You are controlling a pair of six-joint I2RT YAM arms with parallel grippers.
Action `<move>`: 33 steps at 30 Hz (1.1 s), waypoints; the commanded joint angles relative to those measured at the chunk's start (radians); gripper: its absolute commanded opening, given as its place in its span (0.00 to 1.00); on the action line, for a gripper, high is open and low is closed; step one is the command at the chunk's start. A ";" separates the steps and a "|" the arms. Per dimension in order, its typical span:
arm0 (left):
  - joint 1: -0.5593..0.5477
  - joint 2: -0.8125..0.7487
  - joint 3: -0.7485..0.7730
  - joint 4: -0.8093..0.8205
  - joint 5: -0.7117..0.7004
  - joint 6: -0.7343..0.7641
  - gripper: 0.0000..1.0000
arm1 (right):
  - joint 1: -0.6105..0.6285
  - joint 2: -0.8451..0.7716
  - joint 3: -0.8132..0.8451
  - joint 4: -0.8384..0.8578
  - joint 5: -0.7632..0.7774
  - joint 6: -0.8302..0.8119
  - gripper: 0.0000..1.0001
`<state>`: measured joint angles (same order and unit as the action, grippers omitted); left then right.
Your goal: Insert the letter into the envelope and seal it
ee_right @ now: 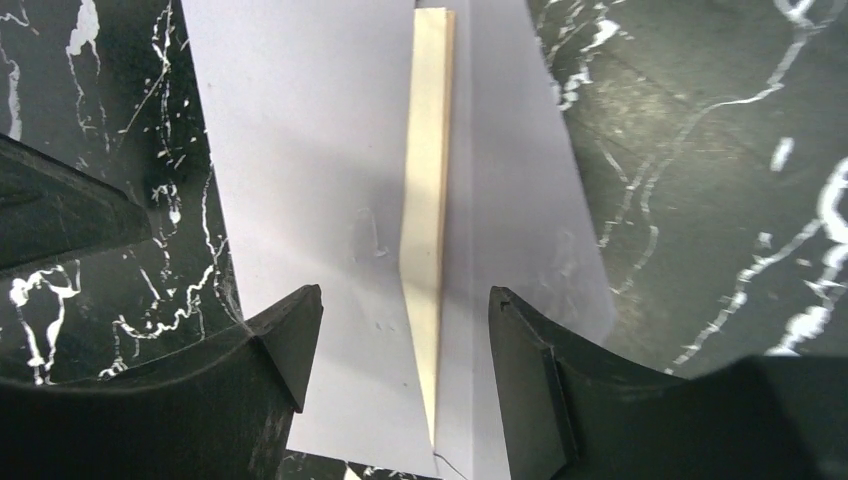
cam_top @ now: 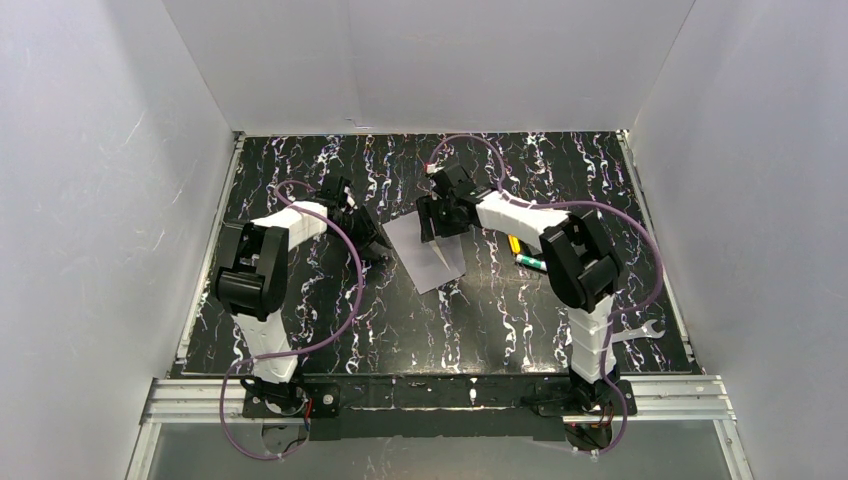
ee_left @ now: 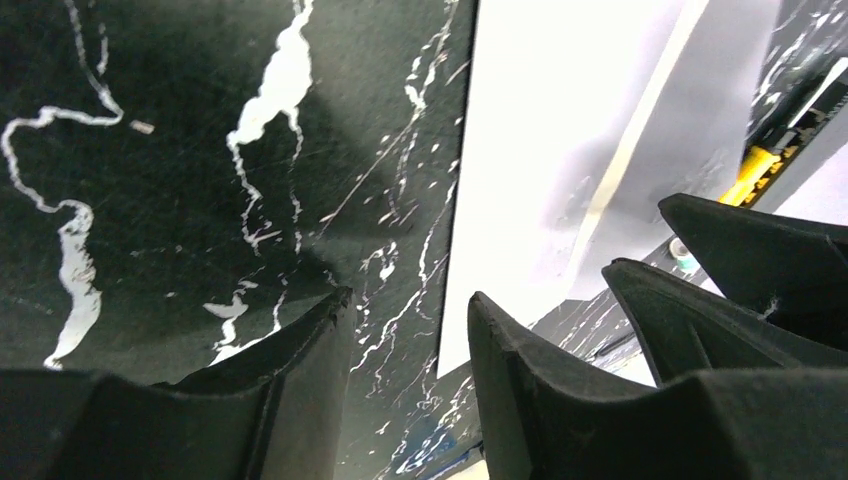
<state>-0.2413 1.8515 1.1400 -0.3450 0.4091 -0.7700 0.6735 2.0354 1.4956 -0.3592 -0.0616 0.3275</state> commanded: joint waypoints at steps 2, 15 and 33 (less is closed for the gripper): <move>0.004 -0.058 -0.024 0.088 0.041 -0.042 0.44 | -0.005 -0.103 -0.042 0.057 0.120 -0.048 0.68; -0.021 0.060 0.033 0.087 0.053 -0.103 0.46 | -0.107 0.020 -0.016 0.067 -0.115 0.072 0.39; -0.041 0.158 0.115 -0.016 -0.009 -0.100 0.34 | -0.114 0.097 -0.017 0.148 -0.263 0.134 0.19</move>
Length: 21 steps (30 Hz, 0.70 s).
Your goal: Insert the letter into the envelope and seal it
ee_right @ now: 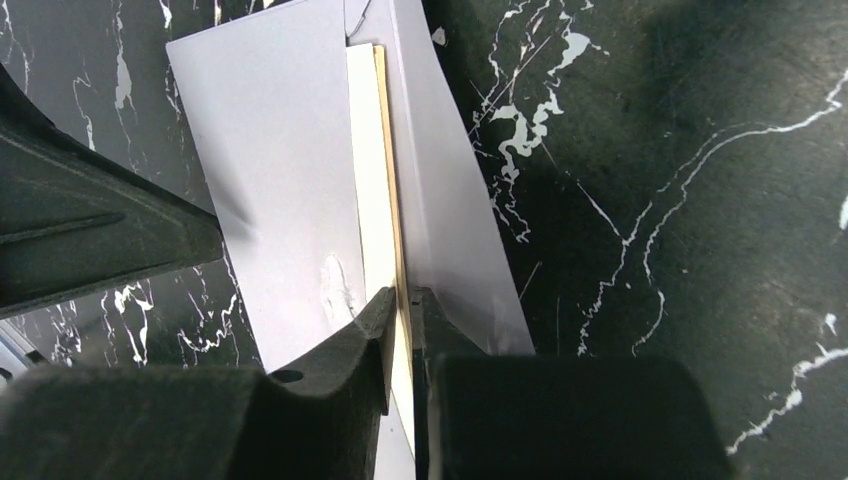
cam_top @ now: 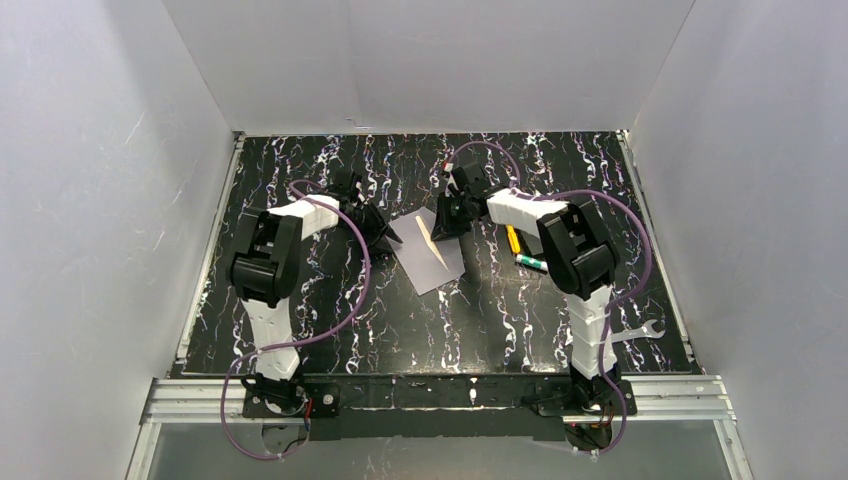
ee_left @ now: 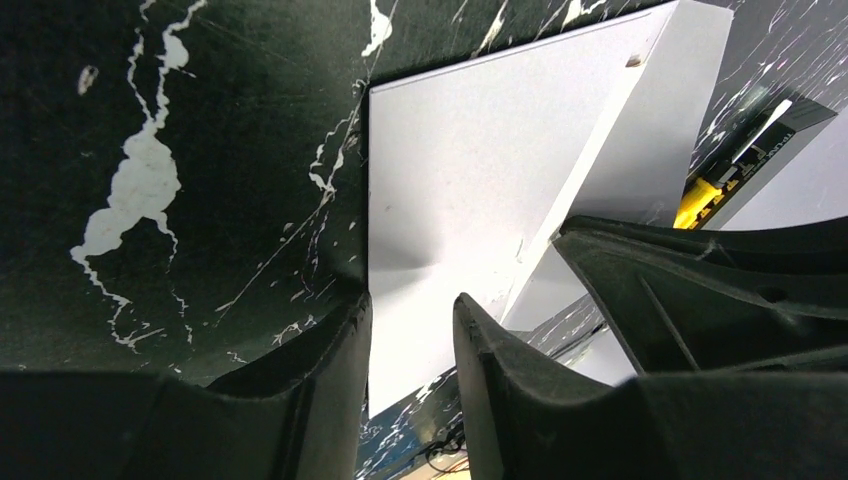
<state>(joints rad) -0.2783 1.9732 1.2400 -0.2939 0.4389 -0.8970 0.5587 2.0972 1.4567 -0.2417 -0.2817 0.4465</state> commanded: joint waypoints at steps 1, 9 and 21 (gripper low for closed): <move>-0.005 0.039 0.016 -0.067 -0.037 0.028 0.34 | 0.001 0.040 0.023 0.033 -0.048 0.021 0.18; -0.005 0.051 0.025 -0.067 -0.014 0.027 0.32 | 0.001 0.059 0.018 0.061 -0.112 0.045 0.15; -0.005 0.071 0.037 -0.041 0.015 0.037 0.31 | 0.001 0.089 0.047 0.052 -0.150 0.035 0.11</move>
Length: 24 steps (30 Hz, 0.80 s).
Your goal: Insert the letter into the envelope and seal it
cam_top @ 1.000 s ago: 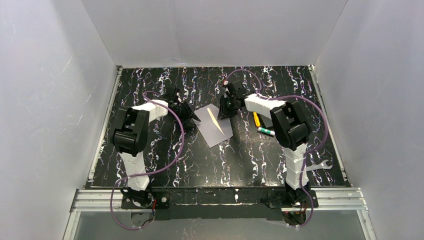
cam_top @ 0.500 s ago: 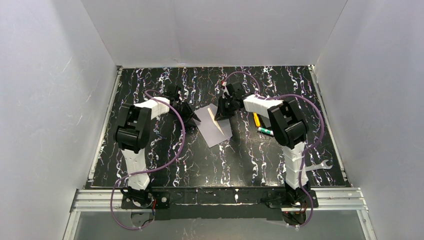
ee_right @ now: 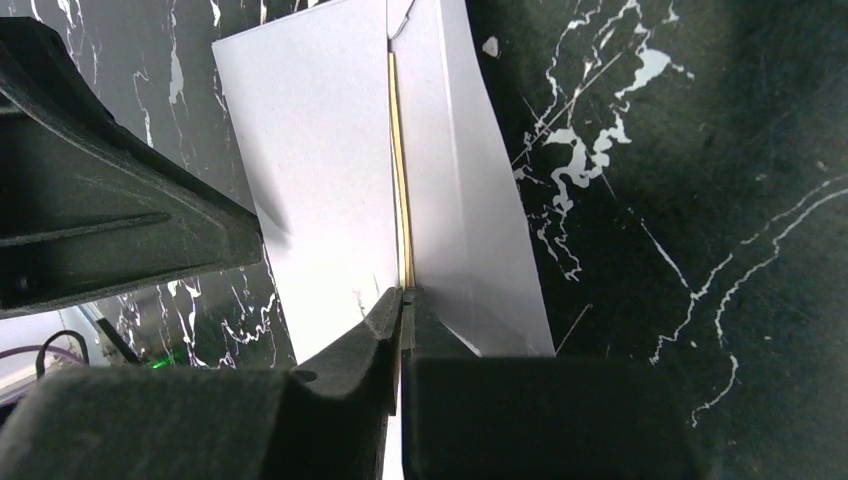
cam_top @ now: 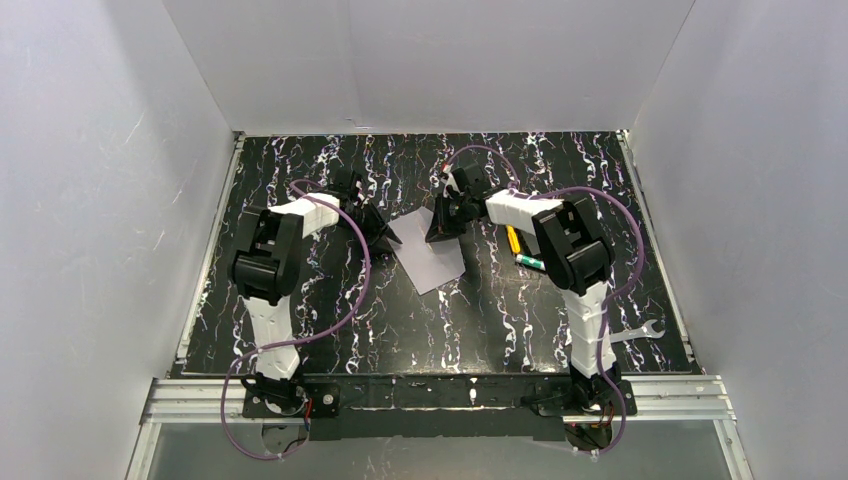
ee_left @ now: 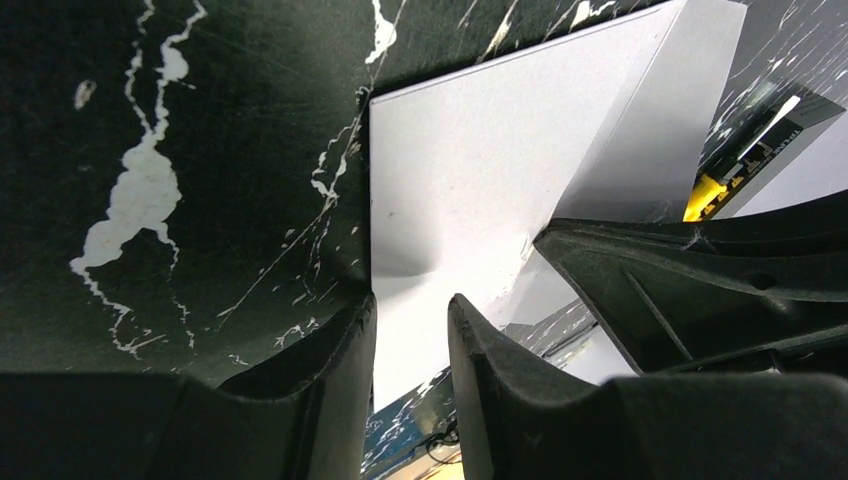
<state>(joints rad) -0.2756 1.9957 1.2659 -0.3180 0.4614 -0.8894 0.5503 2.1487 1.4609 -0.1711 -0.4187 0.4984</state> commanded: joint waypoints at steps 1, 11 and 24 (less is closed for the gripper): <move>-0.008 0.053 0.015 -0.022 -0.006 0.036 0.31 | 0.010 0.044 0.055 -0.032 -0.009 -0.024 0.12; -0.008 -0.006 0.049 -0.093 -0.037 0.088 0.33 | -0.036 -0.084 0.104 -0.095 0.031 -0.017 0.42; -0.008 -0.219 0.056 -0.207 -0.173 0.294 0.42 | -0.214 -0.400 -0.071 -0.320 0.375 -0.133 0.54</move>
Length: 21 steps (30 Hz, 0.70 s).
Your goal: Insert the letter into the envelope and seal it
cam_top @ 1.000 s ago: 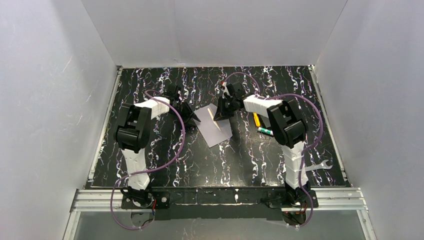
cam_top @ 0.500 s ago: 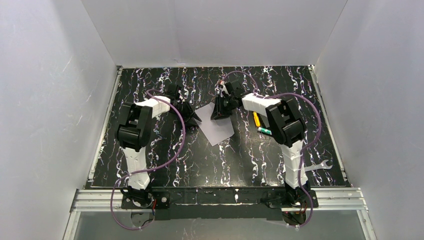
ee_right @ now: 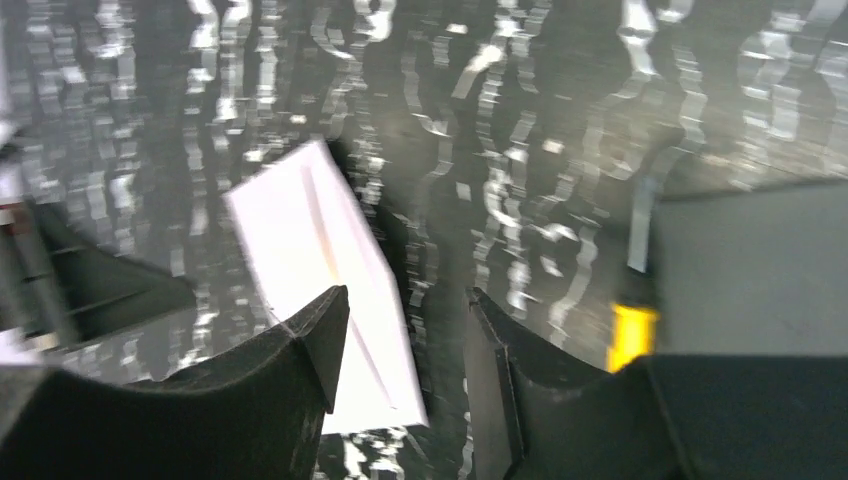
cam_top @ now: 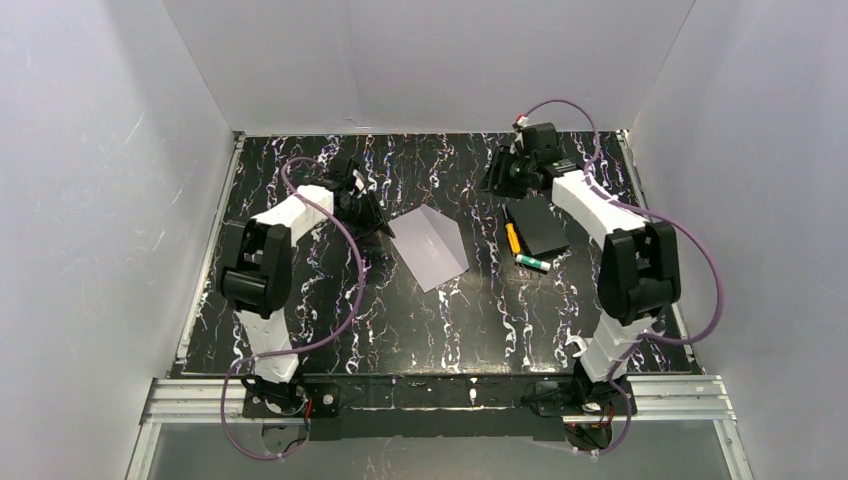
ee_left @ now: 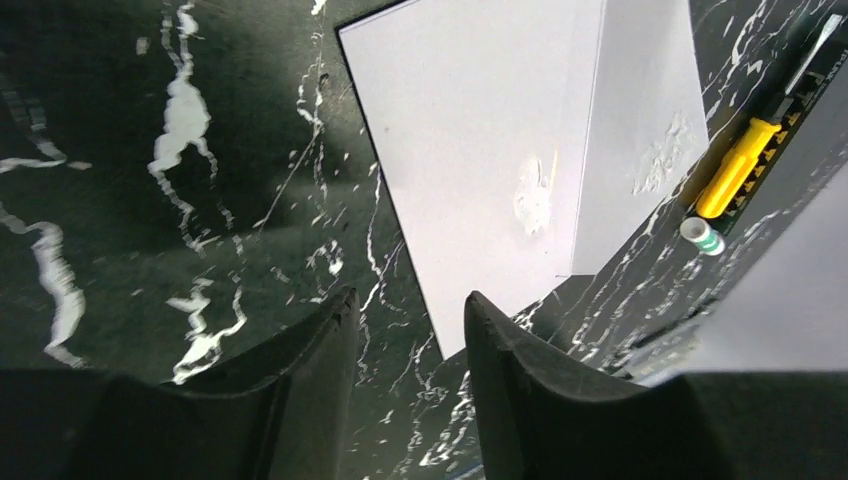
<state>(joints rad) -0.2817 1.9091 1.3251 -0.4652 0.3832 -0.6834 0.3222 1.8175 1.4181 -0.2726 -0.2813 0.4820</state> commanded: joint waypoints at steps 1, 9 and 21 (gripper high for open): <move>-0.002 -0.156 -0.007 -0.067 -0.131 0.097 0.45 | 0.014 -0.097 -0.049 -0.255 0.289 -0.140 0.56; 0.008 -0.339 -0.061 -0.044 -0.354 0.190 0.73 | 0.014 -0.278 -0.305 -0.329 0.463 -0.288 0.65; 0.091 -0.297 -0.071 0.008 -0.137 0.161 0.74 | 0.012 -0.149 -0.330 -0.315 0.452 -0.575 0.66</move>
<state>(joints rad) -0.2169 1.6016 1.2625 -0.4679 0.1669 -0.5114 0.3351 1.6306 1.0523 -0.5823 0.1551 0.0093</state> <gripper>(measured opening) 0.741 0.664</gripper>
